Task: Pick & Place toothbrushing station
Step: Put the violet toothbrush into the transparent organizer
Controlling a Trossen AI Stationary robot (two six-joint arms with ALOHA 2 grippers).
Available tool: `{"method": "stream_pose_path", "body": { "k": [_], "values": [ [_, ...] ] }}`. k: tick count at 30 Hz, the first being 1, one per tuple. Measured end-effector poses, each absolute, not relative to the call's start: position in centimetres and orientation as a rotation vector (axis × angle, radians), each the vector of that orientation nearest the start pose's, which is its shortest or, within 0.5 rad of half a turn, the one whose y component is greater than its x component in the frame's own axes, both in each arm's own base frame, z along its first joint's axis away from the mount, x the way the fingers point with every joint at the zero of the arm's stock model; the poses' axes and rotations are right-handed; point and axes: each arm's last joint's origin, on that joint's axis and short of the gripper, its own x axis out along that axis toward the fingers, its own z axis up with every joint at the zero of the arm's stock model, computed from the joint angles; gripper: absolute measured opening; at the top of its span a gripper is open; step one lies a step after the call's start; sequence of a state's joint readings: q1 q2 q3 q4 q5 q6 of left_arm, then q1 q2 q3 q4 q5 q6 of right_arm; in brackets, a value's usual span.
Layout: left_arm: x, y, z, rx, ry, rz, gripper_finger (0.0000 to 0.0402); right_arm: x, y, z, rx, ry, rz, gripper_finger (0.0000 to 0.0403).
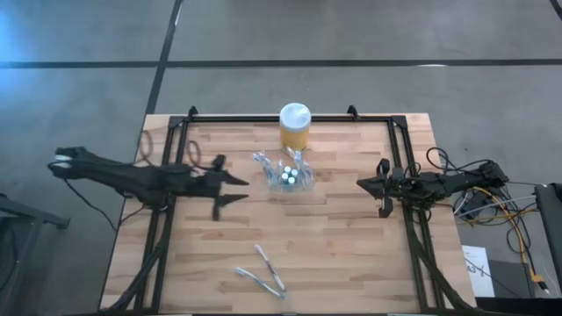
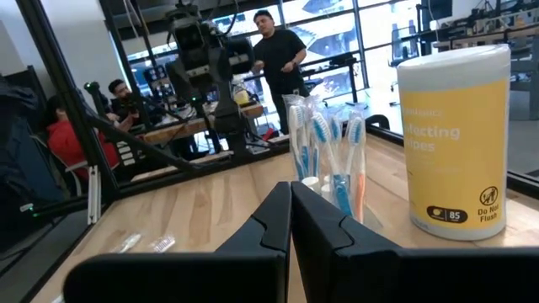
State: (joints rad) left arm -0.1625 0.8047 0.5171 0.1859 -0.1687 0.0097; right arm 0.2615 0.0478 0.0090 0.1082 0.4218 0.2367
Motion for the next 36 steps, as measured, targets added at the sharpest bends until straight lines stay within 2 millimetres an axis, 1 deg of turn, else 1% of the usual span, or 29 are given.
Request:
{"method": "stream_pose_path", "body": {
  "k": [3,6,8,11,12,13,16,20,23,26,30,36],
  "values": [
    [15.2,-2.3,28.0,0.038,0.112,-0.009,0.0156,9.7,1.4,17.3,0.259,-0.084,-0.151,0.0008],
    [12.7,-1.8,27.7,0.029,0.105,-0.009,0.0127,9.7,1.4,17.3,0.257,-0.084,-0.149,0.0008],
    [11.5,-1.6,27.1,0.022,0.092,-0.008,0.0095,9.7,1.4,17.3,0.256,-0.084,-0.149,0.0008],
    [10.2,-1.4,26.0,0.021,0.062,-0.008,0.0032,9.7,1.4,17.3,0.256,-0.084,-0.149,0.0008],
    [9.8,-1.3,25.7,0.021,0.045,-0.008,0.0017,9.7,1.4,17.3,0.256,-0.084,-0.149,0.0008],
    [9.5,-1.2,25.5,0.022,0.024,-0.005,0.001,9.7,1.4,17.3,0.256,-0.084,-0.149,0.0008],
    [8.9,-1.1,23.8,0.036,0.041,-0.009,0.0009,9.7,1.4,17.3,0.256,-0.084,-0.149,0.0008],
    [8.0,-1.0,23.0,0.025,-0.009,-0.013,0.0004,9.7,1.4,17.3,0.255,-0.081,-0.149,0.0008],
    [7.9,-1.1,22.1,0.023,-0.011,-0.048,0.0005,9.8,1.4,17.2,0.252,-0.072,-0.151,0.0008],
    [7.9,-1.2,21.2,0.025,0.0,-0.077,0.0003,9.9,1.4,17.1,0.251,-0.064,-0.163,0.0008],
    [8.3,-1.2,20.0,0.027,0.035,-0.08,0.0003,10.1,1.2,16.8,0.308,-0.048,-0.259,0.0008],
    [8.6,-1.3,18.9,0.032,0.068,-0.084,0.0002,11.1,1.6,17.2,0.334,-0.069,-0.238,0.0008]
  ]
}}
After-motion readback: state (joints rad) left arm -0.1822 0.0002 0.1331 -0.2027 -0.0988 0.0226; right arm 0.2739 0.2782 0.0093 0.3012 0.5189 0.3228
